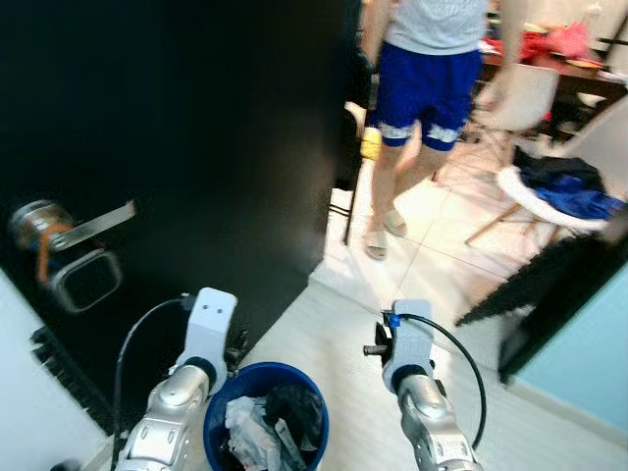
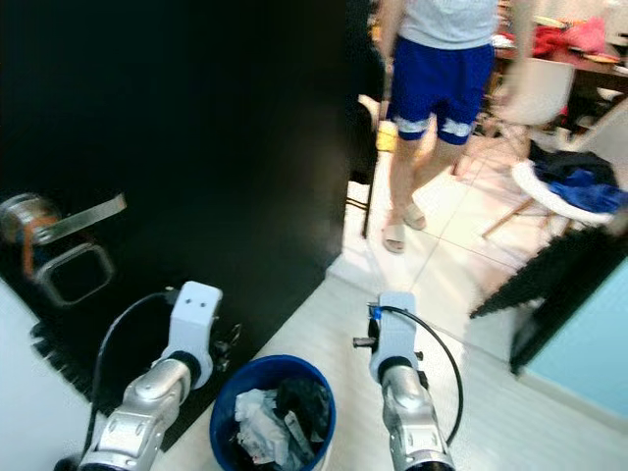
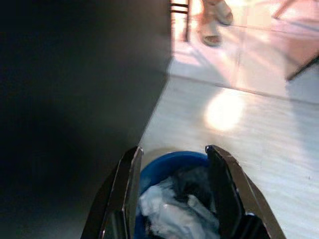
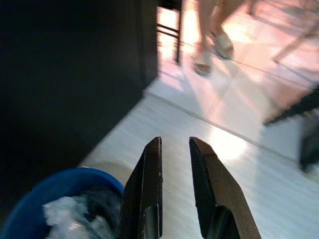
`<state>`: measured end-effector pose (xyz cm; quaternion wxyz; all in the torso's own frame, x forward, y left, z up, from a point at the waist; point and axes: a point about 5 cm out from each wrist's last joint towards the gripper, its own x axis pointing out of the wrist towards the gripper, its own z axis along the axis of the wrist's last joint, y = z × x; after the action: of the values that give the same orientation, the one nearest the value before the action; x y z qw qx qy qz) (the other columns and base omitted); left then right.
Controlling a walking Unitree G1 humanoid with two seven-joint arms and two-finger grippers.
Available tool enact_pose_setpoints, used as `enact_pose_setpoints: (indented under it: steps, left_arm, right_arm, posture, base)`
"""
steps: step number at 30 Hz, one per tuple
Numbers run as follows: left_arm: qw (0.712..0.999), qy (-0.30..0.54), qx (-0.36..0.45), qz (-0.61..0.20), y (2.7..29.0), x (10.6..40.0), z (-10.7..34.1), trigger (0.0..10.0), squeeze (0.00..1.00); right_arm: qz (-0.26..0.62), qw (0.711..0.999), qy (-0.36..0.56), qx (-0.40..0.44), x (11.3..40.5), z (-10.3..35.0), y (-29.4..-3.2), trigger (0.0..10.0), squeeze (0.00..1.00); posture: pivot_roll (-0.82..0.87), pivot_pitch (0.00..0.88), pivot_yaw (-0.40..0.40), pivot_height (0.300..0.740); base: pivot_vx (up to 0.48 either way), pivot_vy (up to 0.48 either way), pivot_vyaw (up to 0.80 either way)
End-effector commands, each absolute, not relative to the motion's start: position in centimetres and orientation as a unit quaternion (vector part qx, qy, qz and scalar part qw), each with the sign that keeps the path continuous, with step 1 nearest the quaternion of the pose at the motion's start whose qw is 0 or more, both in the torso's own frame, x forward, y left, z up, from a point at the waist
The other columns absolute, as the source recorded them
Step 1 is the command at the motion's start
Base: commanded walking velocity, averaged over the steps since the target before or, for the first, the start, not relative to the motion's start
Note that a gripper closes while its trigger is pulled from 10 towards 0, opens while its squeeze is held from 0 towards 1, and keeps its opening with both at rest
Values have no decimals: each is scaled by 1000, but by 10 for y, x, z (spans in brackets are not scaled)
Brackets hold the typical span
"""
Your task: Clean up the room
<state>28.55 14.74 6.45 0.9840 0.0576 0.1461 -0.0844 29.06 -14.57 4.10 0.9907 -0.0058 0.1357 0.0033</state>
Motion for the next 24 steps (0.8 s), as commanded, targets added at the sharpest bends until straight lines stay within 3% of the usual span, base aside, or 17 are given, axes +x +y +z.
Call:
enact_pose_setpoints:
  steps: [1,24]
  left_arm:
    - [983,151,45,-90,140,284,61,10000,0]
    - [980,141,52,-129,129,286,63,10000,0]
  right_arm:
    - [-5,989,150,-7,287,37,-150,10000,0]
    - [-6,983,181,-27,279,35,-158,10000,0]
  posture:
    - [47,18,-51,740]
    - [35,0,-46,740]
  base:
    - [0,0,-800]
    - [0,0,-800]
